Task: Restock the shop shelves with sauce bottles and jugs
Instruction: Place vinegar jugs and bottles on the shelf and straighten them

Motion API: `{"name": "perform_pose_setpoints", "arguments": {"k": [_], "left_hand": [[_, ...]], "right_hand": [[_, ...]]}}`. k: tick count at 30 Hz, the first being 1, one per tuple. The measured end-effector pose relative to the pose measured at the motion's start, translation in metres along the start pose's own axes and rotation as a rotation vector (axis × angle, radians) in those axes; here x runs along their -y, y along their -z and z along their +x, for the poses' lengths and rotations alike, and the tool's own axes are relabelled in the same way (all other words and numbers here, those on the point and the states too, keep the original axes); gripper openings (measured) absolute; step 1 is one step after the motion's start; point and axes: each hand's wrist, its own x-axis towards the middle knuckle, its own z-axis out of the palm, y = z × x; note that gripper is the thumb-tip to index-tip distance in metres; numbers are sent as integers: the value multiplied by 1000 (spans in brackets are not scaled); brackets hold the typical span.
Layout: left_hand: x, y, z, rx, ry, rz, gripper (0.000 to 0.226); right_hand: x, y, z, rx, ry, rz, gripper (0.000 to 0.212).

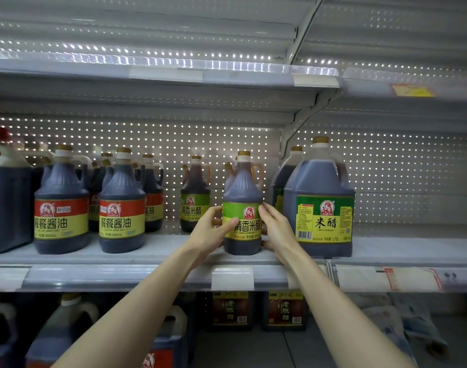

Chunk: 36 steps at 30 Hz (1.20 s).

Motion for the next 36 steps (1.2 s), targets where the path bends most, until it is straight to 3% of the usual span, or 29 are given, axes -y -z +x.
{"name": "perform_pose_setpoints", "arguments": {"k": [14, 23, 31, 36], "left_hand": [[1, 0, 1, -5, -7, 27, 35], [-1, 1, 1, 2, 24, 54, 45], [-24, 17, -10, -66, -48, 130, 61], [-45, 49, -43, -109, -139, 148, 59]], "right_hand": [[0, 1, 0, -41, -10, -23, 40], [0, 1, -1, -35, -11, -22, 41], [22, -3, -14, -80, 107, -50, 57], [51, -29, -39, -83, 219, -186, 54]]}}
